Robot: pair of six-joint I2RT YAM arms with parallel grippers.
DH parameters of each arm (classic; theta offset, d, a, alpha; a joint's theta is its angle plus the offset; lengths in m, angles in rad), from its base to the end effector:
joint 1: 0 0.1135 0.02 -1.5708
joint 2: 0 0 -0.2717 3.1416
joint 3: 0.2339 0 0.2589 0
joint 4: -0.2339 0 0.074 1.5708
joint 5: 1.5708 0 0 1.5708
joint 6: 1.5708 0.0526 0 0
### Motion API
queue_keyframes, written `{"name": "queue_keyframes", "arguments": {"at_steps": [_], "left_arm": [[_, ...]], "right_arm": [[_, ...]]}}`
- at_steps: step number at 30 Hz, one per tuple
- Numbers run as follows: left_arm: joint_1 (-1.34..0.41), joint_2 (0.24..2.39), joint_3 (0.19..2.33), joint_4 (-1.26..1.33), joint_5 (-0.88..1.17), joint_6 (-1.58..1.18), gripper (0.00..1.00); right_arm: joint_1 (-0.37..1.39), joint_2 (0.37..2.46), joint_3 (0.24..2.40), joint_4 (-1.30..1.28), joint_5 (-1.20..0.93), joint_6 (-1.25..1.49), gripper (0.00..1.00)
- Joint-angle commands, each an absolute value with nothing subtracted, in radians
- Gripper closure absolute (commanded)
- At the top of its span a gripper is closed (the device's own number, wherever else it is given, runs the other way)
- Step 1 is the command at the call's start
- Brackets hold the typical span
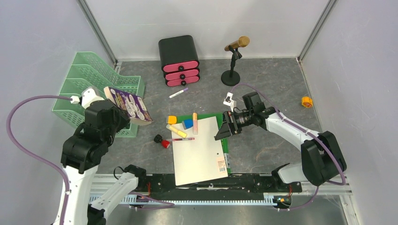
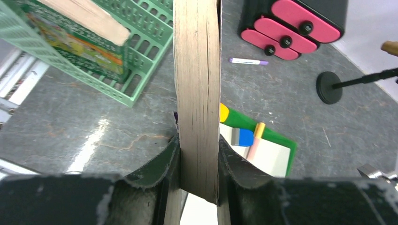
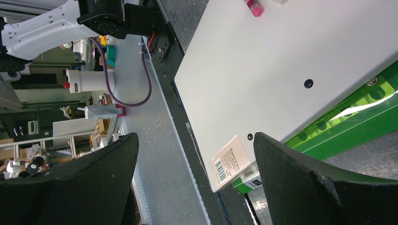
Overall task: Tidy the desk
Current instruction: Place the book in the storage box.
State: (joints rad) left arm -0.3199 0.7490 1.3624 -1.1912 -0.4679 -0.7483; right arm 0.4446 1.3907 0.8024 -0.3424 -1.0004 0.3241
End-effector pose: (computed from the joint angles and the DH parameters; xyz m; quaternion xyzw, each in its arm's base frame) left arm 0.0964 -0.0070 0.4265 -0.2897 0.8123 -0.0604 0.5026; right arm 0.2295 0.1584 0.2088 -0.2008 0.8223 0.5255 0.0852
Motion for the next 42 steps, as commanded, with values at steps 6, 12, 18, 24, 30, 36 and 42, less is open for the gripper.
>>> {"name": "queue_keyframes", "arguments": {"at_steps": [6,12,18,24,30,36,42], "left_arm": [[-0.316,0.864,1.488,-1.243,-0.587,-0.673,0.98],[-0.316,0.968,1.521,-1.256,-0.549,-0.556,0.98],[-0.315,1.087,1.601,-1.309,-0.546,-0.549,0.98],[-0.316,1.216,1.645,-1.409,-0.563,-0.655,0.98],[-0.316,1.262,1.618,-1.485,-0.700,-0.863,0.98],[-0.316,1.205,1.536,-1.517,-0.711,-1.124,0.98],[-0.316,1.072,1.394,-1.407,-0.665,-1.215,0.98]], "right_arm": [[0.443,1.400,0.811,-0.326,-1.009,0.314,0.02],[0.443,1.395,0.790,-0.325,-1.008,0.310,0.02],[0.443,1.379,0.755,-0.328,-0.985,0.297,0.02],[0.443,1.347,0.714,-0.329,-0.968,0.285,0.02],[0.443,1.332,0.697,-0.330,-0.969,0.275,0.02],[0.443,1.317,0.672,-0.331,-0.962,0.270,0.02],[0.444,1.307,0.674,-0.331,-0.966,0.265,0.02]]}}
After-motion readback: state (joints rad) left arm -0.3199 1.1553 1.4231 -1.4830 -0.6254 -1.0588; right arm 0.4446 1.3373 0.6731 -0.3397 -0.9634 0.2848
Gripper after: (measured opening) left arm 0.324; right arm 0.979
